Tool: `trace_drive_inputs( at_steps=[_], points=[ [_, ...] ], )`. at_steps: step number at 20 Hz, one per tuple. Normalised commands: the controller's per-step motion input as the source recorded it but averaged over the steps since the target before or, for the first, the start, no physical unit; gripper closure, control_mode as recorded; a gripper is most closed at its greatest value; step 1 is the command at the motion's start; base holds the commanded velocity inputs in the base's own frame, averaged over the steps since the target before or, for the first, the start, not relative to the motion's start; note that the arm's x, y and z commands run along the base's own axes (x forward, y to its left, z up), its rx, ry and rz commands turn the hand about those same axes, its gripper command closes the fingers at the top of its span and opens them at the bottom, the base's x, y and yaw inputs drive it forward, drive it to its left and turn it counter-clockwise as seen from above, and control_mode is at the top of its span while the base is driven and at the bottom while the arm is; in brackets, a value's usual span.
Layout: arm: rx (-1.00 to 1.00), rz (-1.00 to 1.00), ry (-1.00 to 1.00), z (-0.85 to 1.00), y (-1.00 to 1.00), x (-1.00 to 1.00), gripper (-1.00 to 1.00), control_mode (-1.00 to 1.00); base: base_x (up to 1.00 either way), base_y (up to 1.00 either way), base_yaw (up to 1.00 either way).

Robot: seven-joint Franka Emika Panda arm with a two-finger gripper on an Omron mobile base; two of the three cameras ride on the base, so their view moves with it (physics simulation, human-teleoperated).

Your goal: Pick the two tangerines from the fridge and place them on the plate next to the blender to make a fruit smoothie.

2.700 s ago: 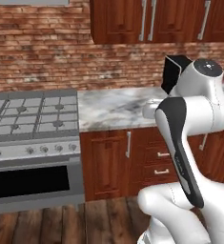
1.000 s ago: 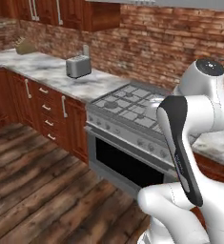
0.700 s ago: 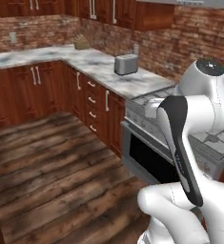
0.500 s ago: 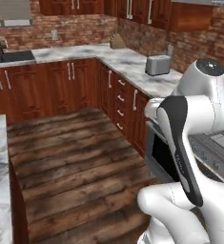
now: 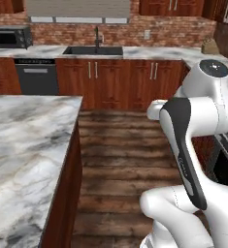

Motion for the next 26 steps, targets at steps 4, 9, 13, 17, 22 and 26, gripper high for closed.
trace_drive_inputs(
  at_steps=[4, 9, 13, 17, 22, 26],
  points=[
    [0.0, 0.0, 0.0, 0.0, 0.0, 0.0, 1.0, 1.0, 0.09, 0.05, 0.68],
    [0.0, 0.0, 0.0, 0.0, 0.0, 0.0, 1.0, 1.0, 0.08, 0.05, 0.66],
    [0.0, 0.0, 0.0, 0.0, 0.0, 0.0, 1.0, 1.0, 0.05, 0.01, 0.67],
    [0.0, 0.0, 0.0, 0.0, 0.0, 0.0, 1.0, 1.0, 0.05, 0.0, 0.67],
    [0.0, 0.0, 0.0, 0.0, 0.0, 0.0, 1.0, 1.0, 0.04, 0.0, 0.65],
    [0.0, 0.0, 0.0, 0.0, 0.0, 0.0, 1.0, 1.0, 0.03, 0.0, 0.63]
  ],
)
